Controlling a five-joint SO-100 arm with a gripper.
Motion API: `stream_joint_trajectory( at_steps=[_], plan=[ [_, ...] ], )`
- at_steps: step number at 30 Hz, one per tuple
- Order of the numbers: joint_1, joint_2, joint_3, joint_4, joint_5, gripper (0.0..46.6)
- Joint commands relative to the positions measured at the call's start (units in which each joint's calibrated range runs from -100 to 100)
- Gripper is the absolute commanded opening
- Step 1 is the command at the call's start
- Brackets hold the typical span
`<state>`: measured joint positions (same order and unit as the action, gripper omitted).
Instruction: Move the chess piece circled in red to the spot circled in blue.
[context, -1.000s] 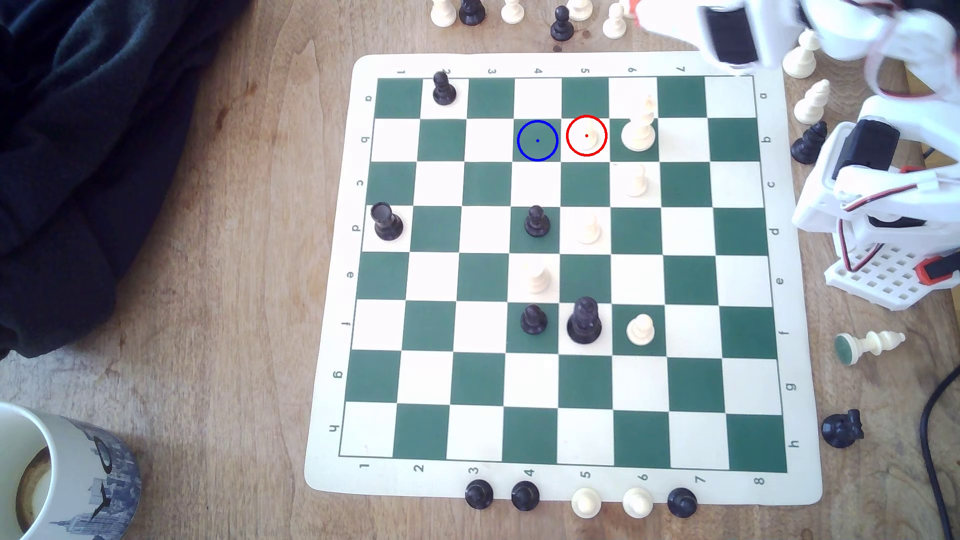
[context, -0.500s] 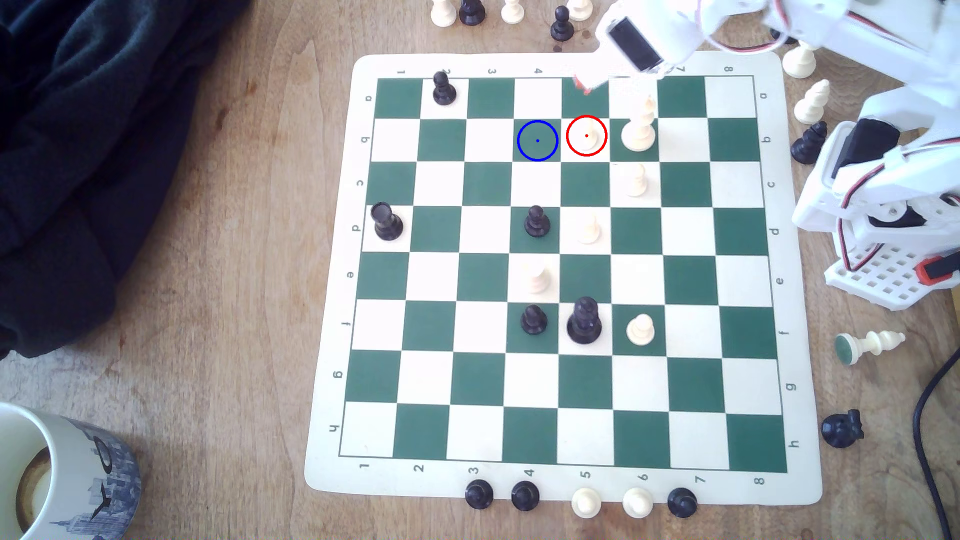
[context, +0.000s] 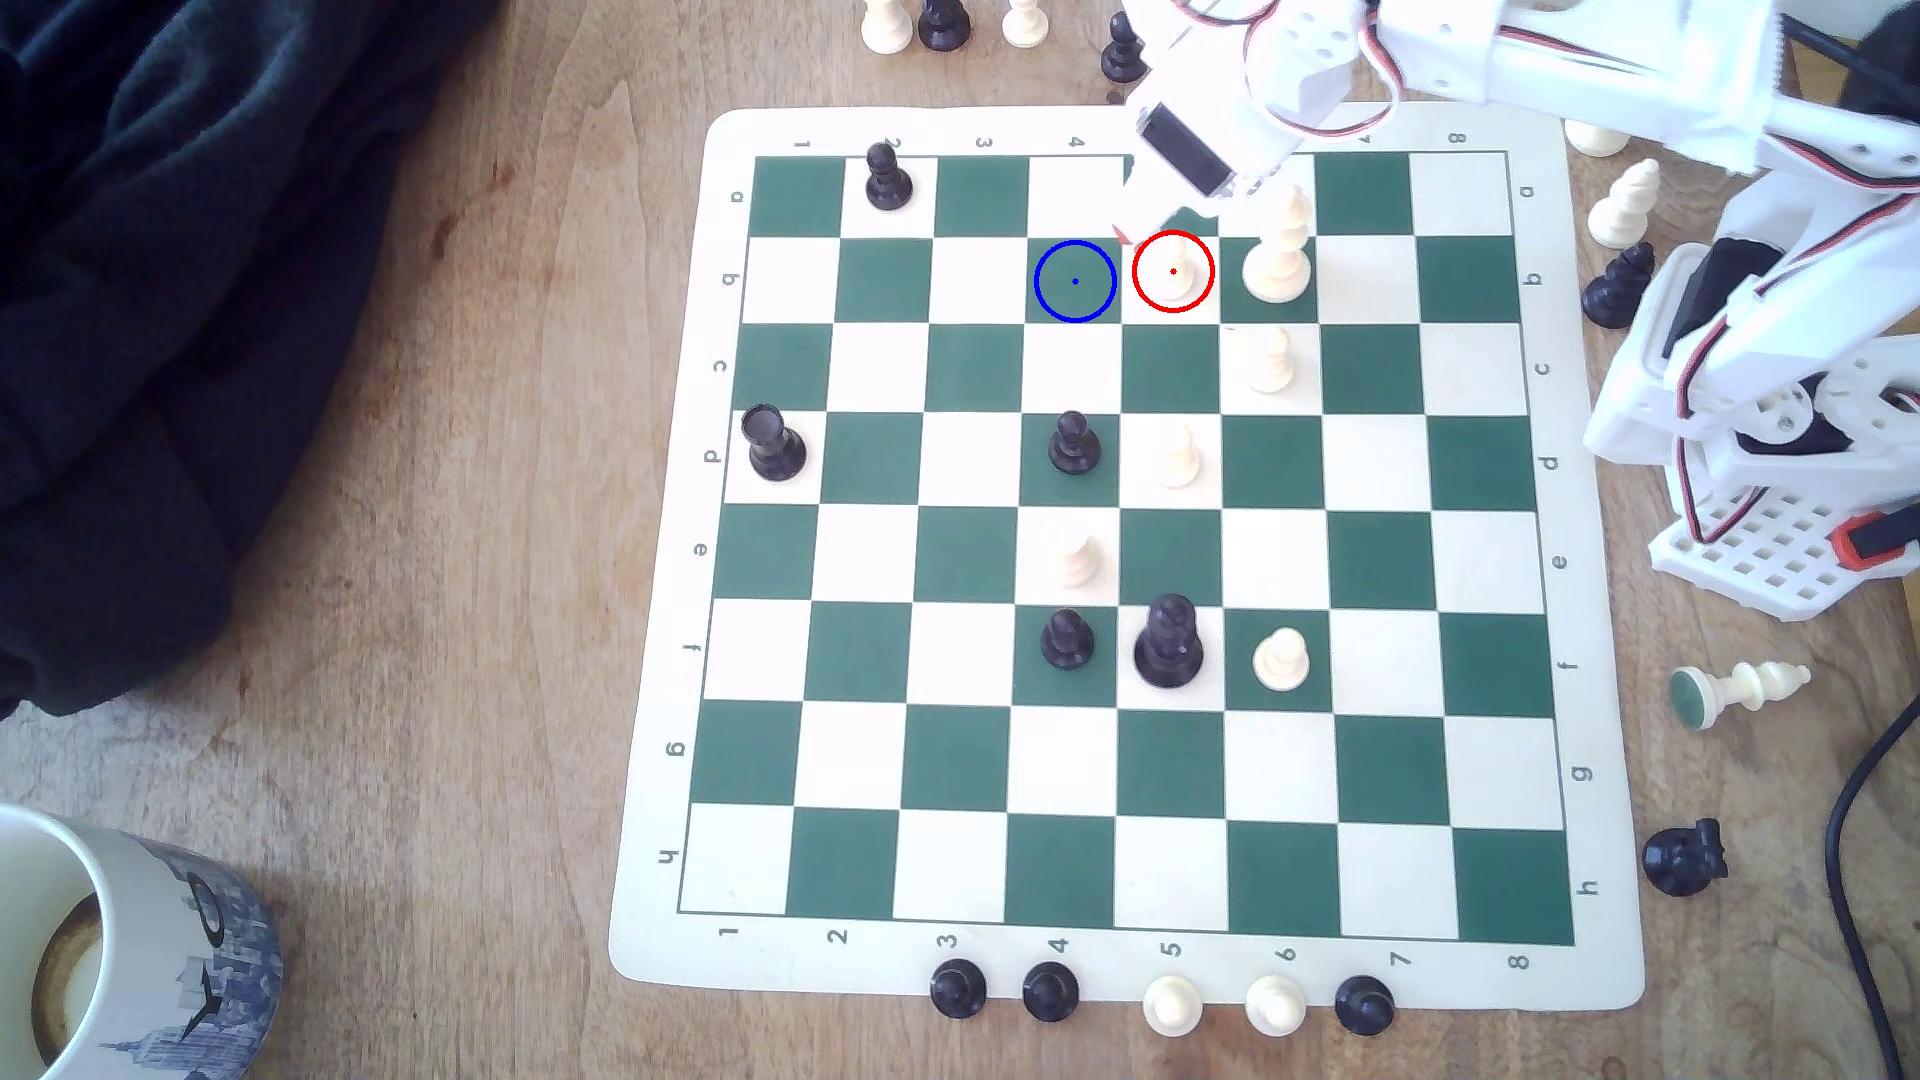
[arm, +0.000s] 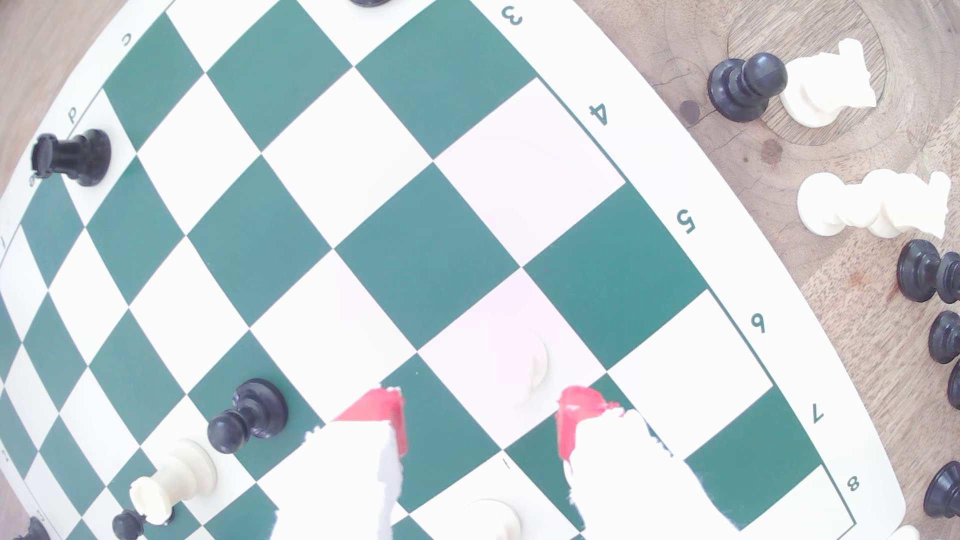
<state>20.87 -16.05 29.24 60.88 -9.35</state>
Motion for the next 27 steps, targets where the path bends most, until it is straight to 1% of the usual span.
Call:
stream_joint_trajectory(
  at_steps=[1,16,27],
  plan=[
    [-0.89,0.93,-1.13,-2.32,0.34,16.6],
    [-0.96,3.57,3.67,-4.69,0.73,17.6],
    [-0.18,6.88,3.76,-7.23,1.07,17.8]
  ],
)
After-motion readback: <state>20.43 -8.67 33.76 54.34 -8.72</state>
